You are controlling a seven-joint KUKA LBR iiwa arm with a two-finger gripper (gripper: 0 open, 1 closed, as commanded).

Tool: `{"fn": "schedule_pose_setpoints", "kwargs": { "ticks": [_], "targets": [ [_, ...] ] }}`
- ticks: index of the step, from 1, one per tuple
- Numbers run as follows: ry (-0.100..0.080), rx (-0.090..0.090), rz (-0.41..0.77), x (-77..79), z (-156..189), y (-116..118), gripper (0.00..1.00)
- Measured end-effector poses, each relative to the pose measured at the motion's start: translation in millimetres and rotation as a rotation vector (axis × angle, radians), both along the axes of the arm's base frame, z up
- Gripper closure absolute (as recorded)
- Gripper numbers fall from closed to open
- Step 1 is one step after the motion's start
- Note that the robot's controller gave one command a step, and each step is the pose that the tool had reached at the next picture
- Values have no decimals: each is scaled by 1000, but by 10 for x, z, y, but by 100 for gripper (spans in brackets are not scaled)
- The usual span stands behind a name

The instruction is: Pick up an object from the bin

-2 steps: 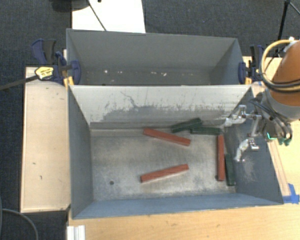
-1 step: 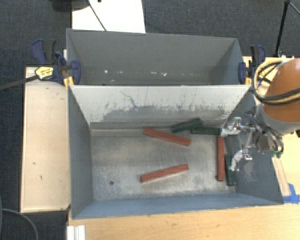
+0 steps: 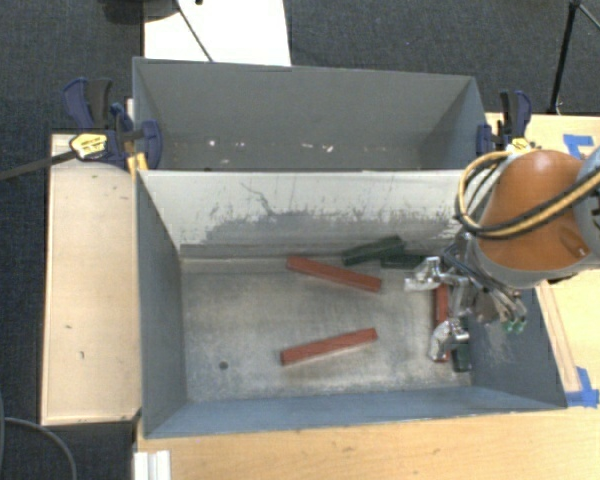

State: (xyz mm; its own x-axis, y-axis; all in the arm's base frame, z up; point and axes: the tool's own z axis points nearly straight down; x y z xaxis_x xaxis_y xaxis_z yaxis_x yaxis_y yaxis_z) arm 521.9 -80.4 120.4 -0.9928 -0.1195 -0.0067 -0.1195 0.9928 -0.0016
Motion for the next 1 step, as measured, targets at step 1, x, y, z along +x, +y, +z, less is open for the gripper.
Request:
{"fn": "schedule_pose_setpoints", "kwargs": {
  "ticks": [1],
  "targets": [
    [8,4,180,-150,-347,-243,0]
  ]
}}
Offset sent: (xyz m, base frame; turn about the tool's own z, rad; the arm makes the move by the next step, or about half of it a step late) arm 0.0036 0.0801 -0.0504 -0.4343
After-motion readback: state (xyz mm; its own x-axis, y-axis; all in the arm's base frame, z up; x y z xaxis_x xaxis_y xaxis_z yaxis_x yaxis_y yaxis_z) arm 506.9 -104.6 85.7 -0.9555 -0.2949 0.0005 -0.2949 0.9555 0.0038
